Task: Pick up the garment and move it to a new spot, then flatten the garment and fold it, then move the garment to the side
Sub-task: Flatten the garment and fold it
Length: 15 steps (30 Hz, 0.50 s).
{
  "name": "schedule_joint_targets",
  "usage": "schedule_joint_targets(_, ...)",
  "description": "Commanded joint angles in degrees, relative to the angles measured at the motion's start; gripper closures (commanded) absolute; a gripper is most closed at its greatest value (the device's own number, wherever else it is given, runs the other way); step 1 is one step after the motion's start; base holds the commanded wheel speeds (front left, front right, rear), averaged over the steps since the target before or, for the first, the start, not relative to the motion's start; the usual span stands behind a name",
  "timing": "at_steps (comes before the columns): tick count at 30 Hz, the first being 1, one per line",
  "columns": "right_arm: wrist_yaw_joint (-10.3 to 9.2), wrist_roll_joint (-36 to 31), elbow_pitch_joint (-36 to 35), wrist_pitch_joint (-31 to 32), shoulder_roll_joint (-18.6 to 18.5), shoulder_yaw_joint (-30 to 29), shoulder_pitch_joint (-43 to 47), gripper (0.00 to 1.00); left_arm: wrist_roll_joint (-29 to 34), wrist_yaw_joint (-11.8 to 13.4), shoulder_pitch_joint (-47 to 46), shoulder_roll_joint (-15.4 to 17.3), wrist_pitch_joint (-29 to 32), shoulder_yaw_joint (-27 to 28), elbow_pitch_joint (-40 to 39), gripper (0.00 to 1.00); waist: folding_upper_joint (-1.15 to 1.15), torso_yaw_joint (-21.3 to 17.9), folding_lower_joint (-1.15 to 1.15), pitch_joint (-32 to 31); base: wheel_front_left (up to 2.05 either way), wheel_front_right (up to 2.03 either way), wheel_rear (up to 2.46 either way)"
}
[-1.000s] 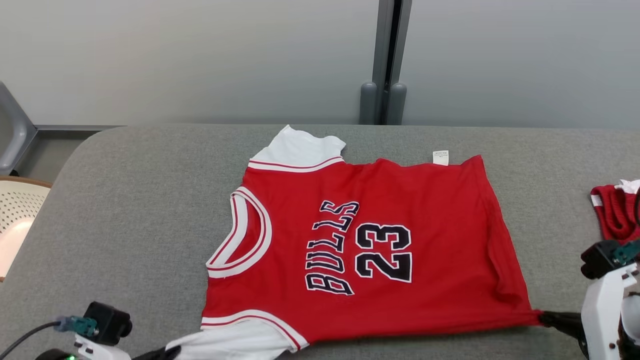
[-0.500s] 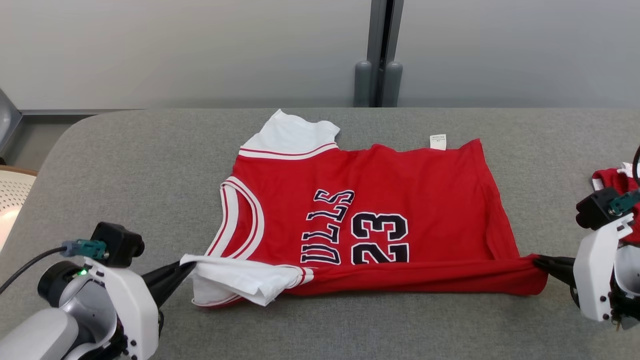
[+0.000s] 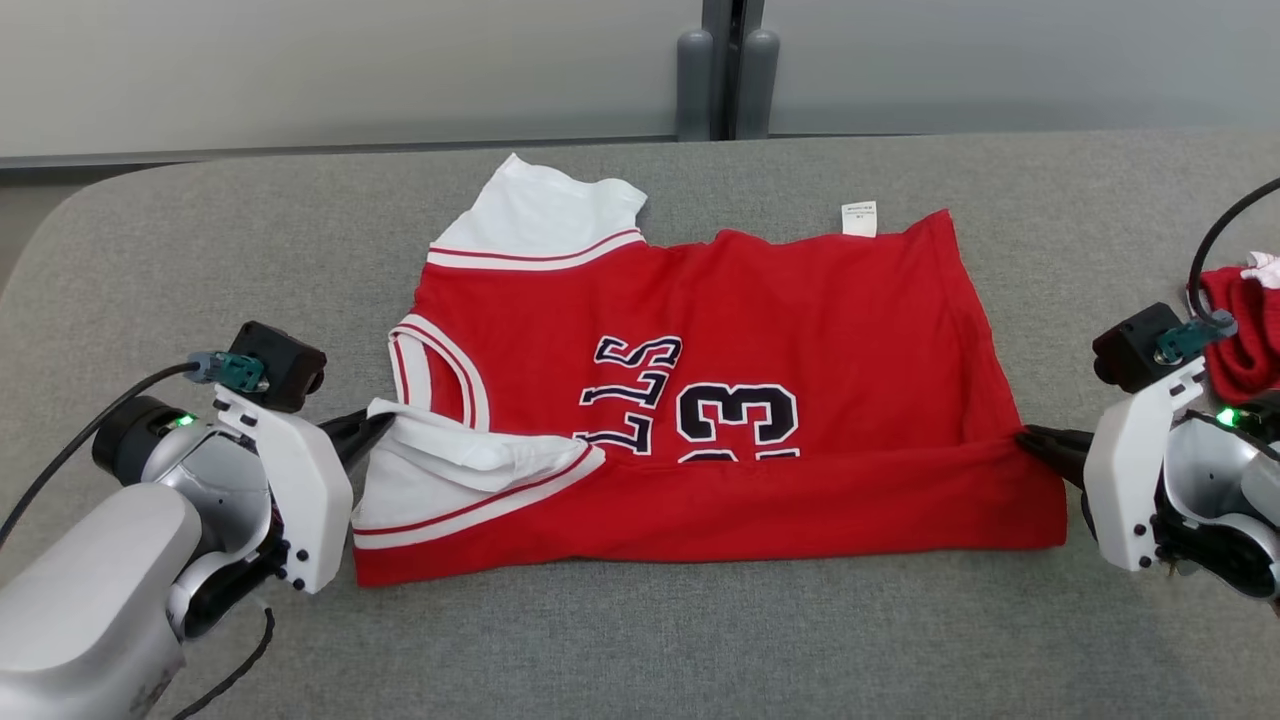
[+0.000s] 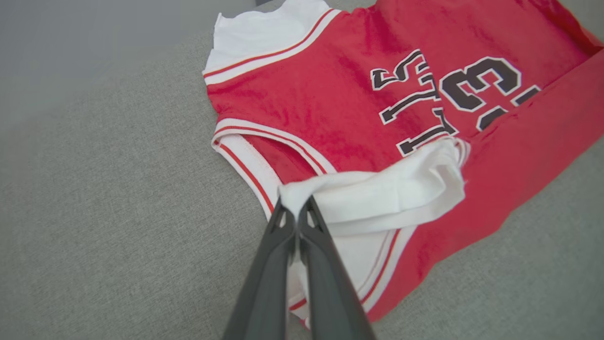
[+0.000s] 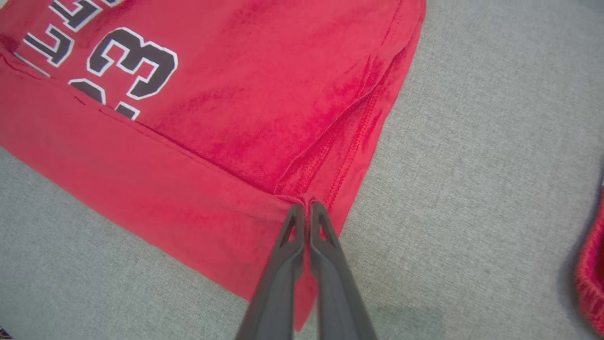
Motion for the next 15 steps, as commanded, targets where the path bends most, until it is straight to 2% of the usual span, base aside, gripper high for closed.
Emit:
schedule_joint_targets(1,-0.12,-0.3,0.4,-1.1,0.4,0.1,-0.9,1.00,0.6,-0.3,-1.4,-0.2,-0.5,-0.3,1.3,1.00,0.00,-0.5,0.00,1.0,0.00,0.00,0.00)
schedule_joint_targets(11,-0.12,-0.6,3.8,-6.8,2.0,2.6,-3.4,1.00,0.3,-0.3,-5.3,-2.3,-3.4,-3.6,8.5,1.00,0.00,-0.6,0.00,2.9,0.00,0.00,0.00)
schedule_joint_targets(12,-0.12,-0.2,4.6,-7.6,2.0,2.3,-3.4,1.00,0.3,-0.3,-5.5,-2.5,-3.7,-4.0,9.0,0.68,0.00,-0.6,0.00,3.0,0.00,0.00,0.00)
schedule_joint_targets(13,-0.12,0.0,5.4,-8.7,2.1,1.9,-3.4,0.67,0.4,-0.3,-5.7,-2.8,-4.2,-4.0,9.8,0.07,0.00,-0.5,0.00,3.0,0.00,0.00,0.00)
schedule_joint_targets(14,-0.12,0.7,6.1,-9.3,2.4,1.6,-3.2,0.00,0.4,-0.3,-5.8,-3.2,-4.7,-3.9,10.7,0.00,0.00,-0.4,0.00,3.0,0.00,0.00,0.00)
schedule_joint_targets(15,-0.12,1.0,6.6,-10.0,2.7,1.5,-2.9,0.00,0.6,-0.2,-6.0,-3.6,-5.4,-3.9,11.5,0.00,0.00,-0.3,0.00,3.0,0.00,0.00,0.00)
